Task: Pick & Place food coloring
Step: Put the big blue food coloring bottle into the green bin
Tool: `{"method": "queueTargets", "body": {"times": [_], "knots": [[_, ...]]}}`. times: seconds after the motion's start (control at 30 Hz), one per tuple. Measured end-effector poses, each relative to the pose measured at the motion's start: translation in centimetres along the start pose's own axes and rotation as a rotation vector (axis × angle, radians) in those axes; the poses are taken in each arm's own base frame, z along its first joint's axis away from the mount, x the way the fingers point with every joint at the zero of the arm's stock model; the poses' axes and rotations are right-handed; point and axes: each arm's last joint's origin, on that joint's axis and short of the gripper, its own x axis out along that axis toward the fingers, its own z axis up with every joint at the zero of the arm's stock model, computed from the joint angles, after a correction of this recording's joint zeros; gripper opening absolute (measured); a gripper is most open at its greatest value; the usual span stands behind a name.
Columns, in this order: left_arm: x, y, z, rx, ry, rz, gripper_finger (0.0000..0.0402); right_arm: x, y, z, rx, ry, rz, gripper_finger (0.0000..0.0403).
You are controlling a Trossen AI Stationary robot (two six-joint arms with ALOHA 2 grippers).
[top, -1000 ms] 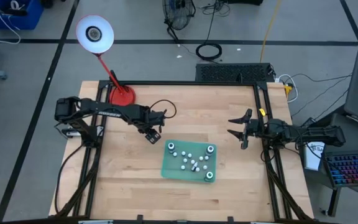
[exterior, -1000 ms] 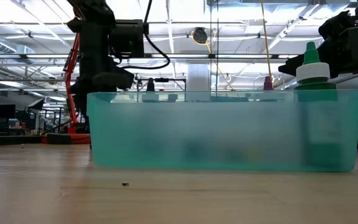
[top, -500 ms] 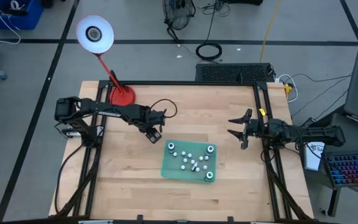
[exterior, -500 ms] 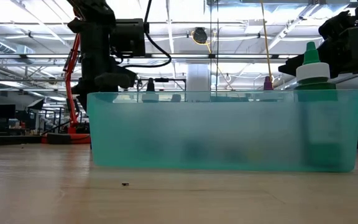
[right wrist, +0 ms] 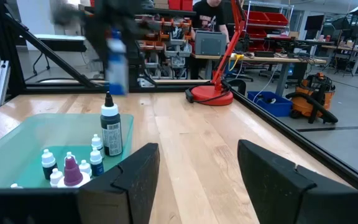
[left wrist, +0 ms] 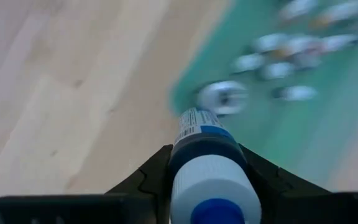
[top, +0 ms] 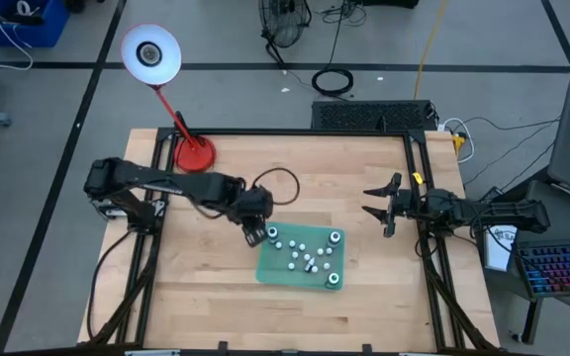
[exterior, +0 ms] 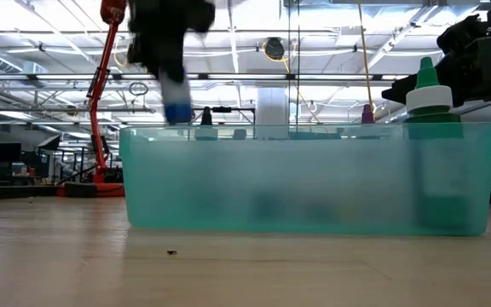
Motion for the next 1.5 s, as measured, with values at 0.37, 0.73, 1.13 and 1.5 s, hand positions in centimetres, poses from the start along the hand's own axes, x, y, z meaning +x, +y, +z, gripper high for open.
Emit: {"method": "queueTargets", "body": {"times": [0.37, 0.73, 1.13, 1.5], "knots": [[-3.2, -8.5, -2.7, 0.124, -0.143, -0.148, 0.0136, 0.0, 0.0, 0.0, 0.000, 0.000, 0.000, 0.0206], [5.2, -10.4, -2.6, 0.150, 0.048, -0.052, 0.0135, 0.0, 0.0, 0.0, -0.001, 0.002, 0.000, 0.0207], [8.4, -9.9, -2.3, 0.135, 0.138, 0.005, 0.0135, 0.0, 0.0, 0.0, 0.000, 0.002, 0.000, 0.0207], [10.7, -9.8, -2.2, 0.114, 0.198, -0.009, 0.0232, 0.0, 0.0, 0.0, -0.001, 0.001, 0.000, 0.0207]]}}
